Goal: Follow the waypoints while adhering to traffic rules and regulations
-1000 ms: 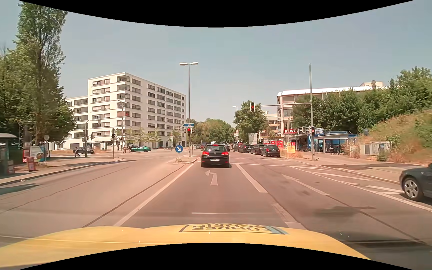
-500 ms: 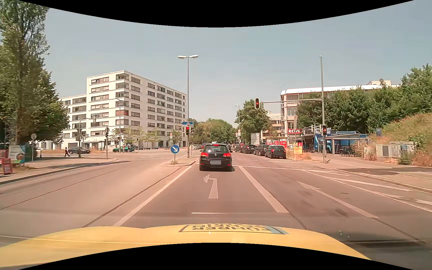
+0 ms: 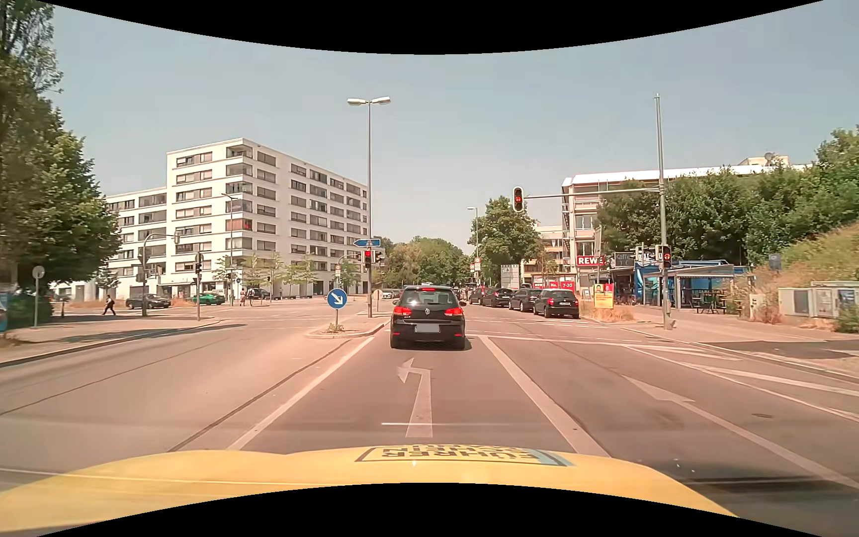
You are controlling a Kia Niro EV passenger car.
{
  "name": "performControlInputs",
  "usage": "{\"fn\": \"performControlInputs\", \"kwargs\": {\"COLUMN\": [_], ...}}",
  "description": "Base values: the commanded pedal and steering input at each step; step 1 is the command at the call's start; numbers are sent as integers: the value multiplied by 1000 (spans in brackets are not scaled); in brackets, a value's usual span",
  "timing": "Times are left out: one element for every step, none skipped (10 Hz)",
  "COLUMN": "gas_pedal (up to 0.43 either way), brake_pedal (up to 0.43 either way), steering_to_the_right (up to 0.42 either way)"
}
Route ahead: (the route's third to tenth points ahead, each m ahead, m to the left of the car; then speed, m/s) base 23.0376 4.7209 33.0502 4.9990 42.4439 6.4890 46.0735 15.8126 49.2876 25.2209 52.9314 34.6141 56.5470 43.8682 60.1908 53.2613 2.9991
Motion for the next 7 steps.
{"fn": "performControlInputs", "kwargs": {"gas_pedal": [0, 0, 0, 0, 0, 0, 0], "brake_pedal": [152, 152, 152, 152, 152, 152, 146], "steering_to_the_right": [-7, -8, -8, -6, -3, 1, 2]}}
